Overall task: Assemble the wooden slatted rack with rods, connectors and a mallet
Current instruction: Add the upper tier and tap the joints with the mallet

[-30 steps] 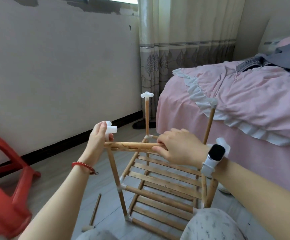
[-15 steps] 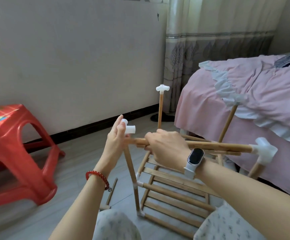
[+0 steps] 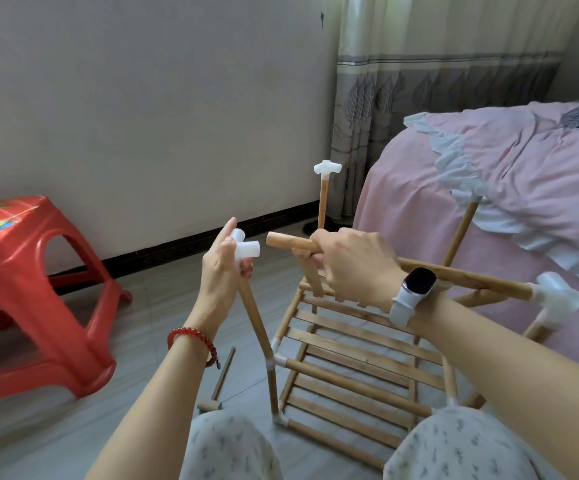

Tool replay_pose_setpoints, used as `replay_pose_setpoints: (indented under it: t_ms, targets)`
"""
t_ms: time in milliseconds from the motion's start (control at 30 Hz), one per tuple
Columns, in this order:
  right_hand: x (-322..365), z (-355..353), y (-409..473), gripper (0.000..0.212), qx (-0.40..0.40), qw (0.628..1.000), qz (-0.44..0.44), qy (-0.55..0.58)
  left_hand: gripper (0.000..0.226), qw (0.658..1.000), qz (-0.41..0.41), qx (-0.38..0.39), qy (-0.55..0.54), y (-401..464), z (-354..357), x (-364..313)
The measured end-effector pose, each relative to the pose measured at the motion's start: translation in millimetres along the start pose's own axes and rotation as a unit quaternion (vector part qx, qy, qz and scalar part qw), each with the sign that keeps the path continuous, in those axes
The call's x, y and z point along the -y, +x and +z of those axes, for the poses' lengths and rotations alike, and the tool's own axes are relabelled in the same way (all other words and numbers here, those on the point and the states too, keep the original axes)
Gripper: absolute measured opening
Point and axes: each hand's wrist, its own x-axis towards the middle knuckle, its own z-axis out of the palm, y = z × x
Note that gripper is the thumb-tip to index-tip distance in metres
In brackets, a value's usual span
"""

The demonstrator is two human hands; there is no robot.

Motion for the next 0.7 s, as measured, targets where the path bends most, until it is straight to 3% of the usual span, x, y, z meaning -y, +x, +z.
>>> replay_pose_setpoints:
  t_ms: [300, 567, 700]
  targets:
    - [-1, 9, -4, 0.025, 0.000, 0.999, -0.044, -0.022, 0.044, 0.996, -0.010, 0.075, 0.046, 12, 15, -3]
    - [-4, 15, 4, 0.015, -0.004, 0.998, -0.030, -0.046, 0.043, 0.996, 0.002, 0.069, 0.048, 13, 29, -3]
    - [-4, 15, 7, 0.024, 0.012, 1.000, -0.029, -0.004, 0.041, 0.995, 0.011, 0.078, 0.053, 15, 25, -2]
